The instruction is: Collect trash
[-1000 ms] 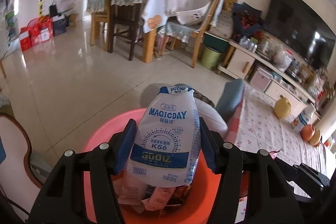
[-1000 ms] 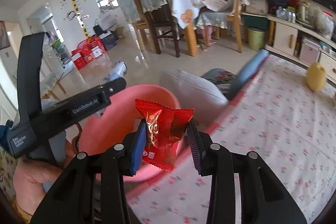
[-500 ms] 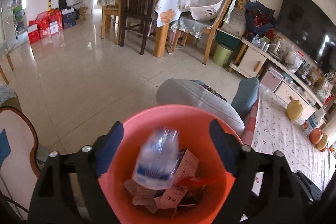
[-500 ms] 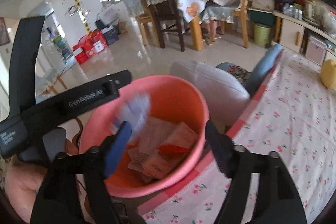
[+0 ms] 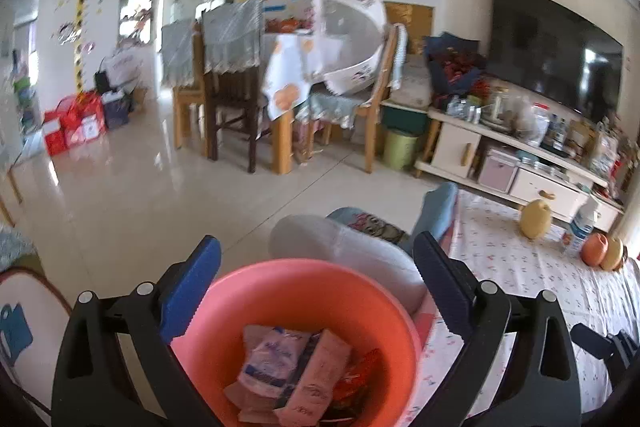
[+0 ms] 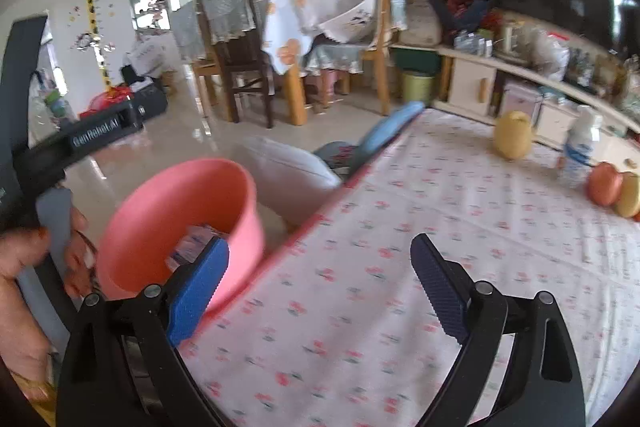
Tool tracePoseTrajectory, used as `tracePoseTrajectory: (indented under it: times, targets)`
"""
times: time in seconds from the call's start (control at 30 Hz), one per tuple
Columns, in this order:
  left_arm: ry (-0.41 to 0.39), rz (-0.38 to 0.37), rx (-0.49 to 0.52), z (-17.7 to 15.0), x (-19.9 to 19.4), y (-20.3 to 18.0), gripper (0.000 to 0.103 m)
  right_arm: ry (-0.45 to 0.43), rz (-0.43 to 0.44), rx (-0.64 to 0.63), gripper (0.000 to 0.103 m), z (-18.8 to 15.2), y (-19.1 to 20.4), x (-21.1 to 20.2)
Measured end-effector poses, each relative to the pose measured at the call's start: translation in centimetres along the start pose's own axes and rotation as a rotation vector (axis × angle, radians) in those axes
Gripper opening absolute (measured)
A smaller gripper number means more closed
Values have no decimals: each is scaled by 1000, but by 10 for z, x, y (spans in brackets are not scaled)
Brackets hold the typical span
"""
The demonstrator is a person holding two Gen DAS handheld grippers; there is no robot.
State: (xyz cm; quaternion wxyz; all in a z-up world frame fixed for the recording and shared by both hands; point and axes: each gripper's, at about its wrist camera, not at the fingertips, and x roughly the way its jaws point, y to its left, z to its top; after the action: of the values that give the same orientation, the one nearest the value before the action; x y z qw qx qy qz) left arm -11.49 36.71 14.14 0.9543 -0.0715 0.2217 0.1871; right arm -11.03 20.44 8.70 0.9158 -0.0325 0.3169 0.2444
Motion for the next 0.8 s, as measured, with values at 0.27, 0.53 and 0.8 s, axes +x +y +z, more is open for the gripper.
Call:
tracePoseTrajectory:
  times: [0.27, 0.53, 0.8]
  targets:
    - [-103, -119, 130, -5, -26, -69, 97, -13, -134, -1, 91, -27, -41, -37]
    - [-178, -247, 187, -17, -60, -120, 97, -30, -257, 56, 91, -55, -88, -84]
    - [-208, -326, 299, -37, -102, -173, 99, -87, -381, 133, 91, -78, -132, -144]
